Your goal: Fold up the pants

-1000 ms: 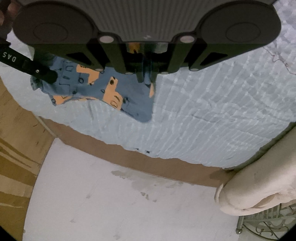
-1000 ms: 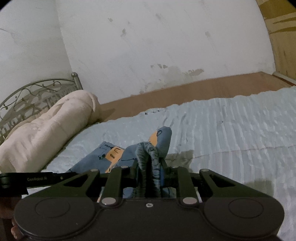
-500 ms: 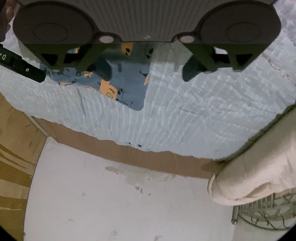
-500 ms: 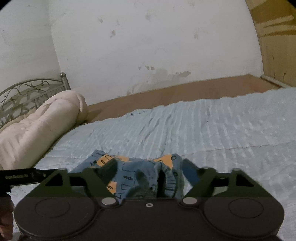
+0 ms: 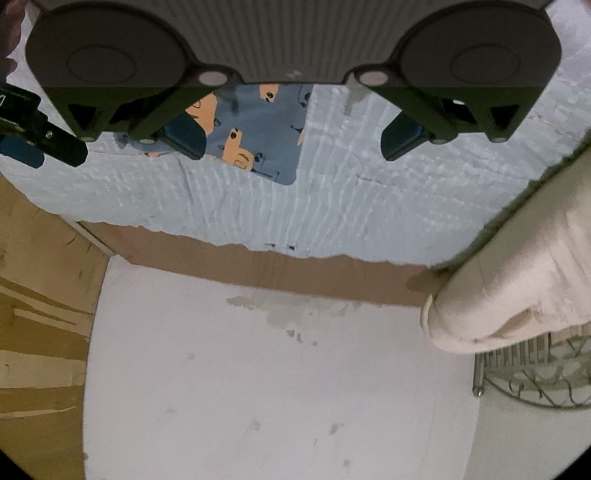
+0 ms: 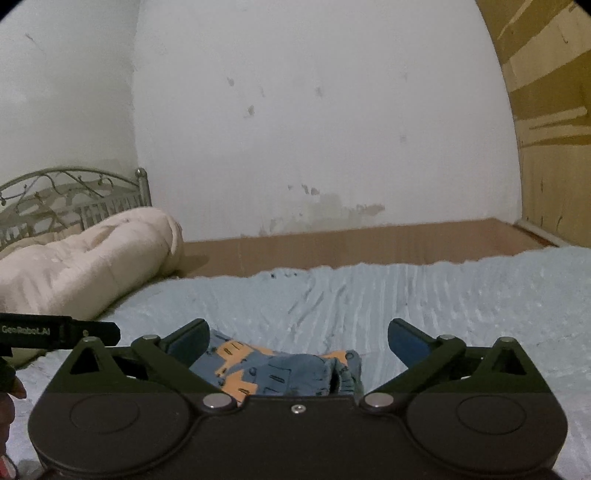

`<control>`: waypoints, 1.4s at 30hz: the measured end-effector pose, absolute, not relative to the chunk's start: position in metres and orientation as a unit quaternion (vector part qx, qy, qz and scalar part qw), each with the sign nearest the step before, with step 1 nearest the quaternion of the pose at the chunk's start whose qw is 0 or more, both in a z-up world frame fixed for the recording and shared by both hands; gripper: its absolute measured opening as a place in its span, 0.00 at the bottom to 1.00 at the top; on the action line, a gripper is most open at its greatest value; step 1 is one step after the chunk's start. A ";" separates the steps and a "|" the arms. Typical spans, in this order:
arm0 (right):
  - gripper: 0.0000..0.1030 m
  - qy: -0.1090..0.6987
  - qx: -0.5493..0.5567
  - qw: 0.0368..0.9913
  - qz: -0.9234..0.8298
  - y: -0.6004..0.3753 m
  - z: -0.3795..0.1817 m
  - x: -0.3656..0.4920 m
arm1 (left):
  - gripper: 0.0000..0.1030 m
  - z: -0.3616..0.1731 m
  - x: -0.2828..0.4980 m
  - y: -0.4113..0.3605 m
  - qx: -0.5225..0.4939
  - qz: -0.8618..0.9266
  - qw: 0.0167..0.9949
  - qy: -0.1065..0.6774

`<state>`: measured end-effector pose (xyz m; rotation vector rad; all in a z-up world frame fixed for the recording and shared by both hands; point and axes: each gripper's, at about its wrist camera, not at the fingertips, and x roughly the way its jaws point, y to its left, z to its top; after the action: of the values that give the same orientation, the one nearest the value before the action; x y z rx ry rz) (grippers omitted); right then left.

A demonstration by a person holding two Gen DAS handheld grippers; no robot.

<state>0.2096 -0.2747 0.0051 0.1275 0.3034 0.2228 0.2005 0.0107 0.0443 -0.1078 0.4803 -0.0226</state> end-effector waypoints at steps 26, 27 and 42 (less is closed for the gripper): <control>0.99 0.077 0.051 0.990 0.108 -0.265 0.031 0.035 | 0.99 0.057 0.046 0.010 -0.025 -0.025 0.984 0.172; 0.99 0.075 0.049 0.990 0.106 -0.264 0.030 0.029 | 0.99 0.056 0.042 0.009 -0.025 -0.025 0.985 0.170; 0.99 0.089 0.037 0.993 0.072 -0.263 -0.006 -0.022 | 0.99 0.015 0.003 0.000 -0.004 -0.027 0.981 0.190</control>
<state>-0.0218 -0.2635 -0.0058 0.0745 0.1783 0.1439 0.0029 -0.0005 0.0146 -0.0079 0.3824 -0.0546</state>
